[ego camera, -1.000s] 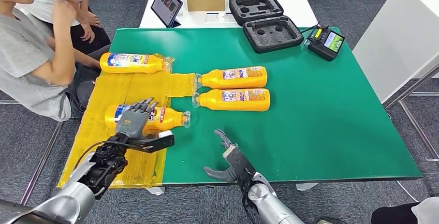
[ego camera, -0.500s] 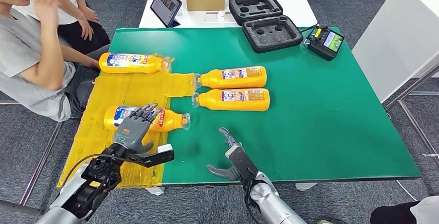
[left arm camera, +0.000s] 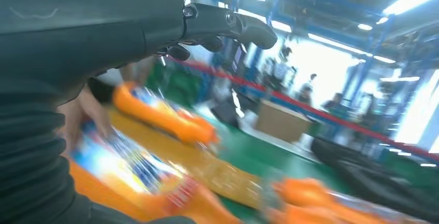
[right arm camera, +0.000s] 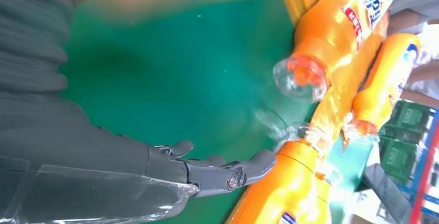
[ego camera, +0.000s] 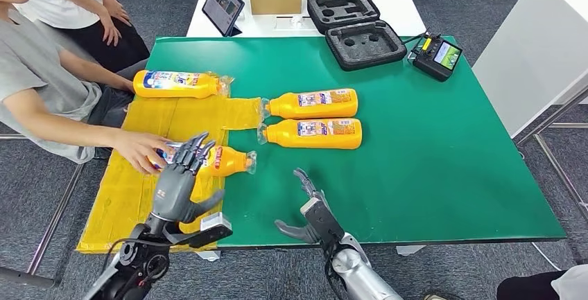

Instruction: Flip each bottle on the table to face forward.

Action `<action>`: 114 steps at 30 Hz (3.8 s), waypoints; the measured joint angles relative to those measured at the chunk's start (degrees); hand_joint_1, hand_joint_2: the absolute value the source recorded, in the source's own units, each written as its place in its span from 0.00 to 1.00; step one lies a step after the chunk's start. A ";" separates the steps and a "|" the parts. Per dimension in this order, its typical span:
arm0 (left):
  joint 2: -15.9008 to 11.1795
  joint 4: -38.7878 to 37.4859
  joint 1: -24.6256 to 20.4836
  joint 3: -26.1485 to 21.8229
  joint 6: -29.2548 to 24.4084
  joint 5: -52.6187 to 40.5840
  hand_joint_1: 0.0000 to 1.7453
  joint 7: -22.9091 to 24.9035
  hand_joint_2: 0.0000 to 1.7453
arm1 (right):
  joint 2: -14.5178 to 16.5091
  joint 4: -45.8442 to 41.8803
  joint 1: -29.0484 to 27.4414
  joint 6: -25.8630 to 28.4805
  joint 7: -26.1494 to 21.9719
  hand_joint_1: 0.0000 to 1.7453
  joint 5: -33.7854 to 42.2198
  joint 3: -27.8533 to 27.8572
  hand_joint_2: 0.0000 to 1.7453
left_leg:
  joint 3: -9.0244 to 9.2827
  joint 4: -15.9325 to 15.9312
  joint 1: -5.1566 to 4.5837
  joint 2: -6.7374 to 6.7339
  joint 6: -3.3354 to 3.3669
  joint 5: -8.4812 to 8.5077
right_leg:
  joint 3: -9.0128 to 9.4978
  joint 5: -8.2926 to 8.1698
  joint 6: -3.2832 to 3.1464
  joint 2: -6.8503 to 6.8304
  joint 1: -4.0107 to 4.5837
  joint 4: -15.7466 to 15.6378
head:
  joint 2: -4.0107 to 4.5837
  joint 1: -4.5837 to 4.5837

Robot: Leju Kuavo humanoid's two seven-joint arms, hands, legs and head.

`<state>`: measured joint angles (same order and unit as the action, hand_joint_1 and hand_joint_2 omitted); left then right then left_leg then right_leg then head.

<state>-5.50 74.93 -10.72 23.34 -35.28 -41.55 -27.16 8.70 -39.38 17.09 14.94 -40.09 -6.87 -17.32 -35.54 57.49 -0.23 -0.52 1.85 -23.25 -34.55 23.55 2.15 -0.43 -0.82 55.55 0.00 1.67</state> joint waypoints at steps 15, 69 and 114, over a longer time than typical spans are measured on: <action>4.90 4.36 6.62 -0.38 4.39 13.19 0.00 -8.36 1.00 | -2.11 -22.37 -10.41 -2.15 -0.02 0.00 5.71 0.66 1.00 | -0.01 0.00 0.00 0.00 -0.03 -0.04 | -0.02 0.01 0.00 0.00 0.00 -0.01 | 0.00 0.01; 12.24 -3.45 5.21 0.03 10.50 26.01 0.00 -12.83 1.00 | 1.28 -24.91 -11.30 24.79 12.04 0.00 -58.81 12.75 1.00 | -0.05 0.00 -0.01 0.01 -0.04 -0.03 | -0.01 -0.01 0.01 0.01 0.00 -0.01 | 0.00 0.01; 11.78 -6.18 4.73 3.45 10.21 23.67 0.00 -12.58 1.00 | -1.68 -12.96 -6.66 24.81 16.81 0.00 -58.07 13.76 1.00 | -0.04 0.00 -0.01 0.01 -0.04 -0.04 | -0.02 -0.01 0.02 0.00 0.00 -0.01 | 0.00 0.01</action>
<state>6.27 68.75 -5.98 26.79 -25.06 -17.88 -39.74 7.02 -52.34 10.43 39.76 -23.28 -64.94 -3.56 -35.59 57.50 -0.24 -0.51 1.81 -23.29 -34.57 23.54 2.16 -0.42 -0.82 55.53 0.00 1.68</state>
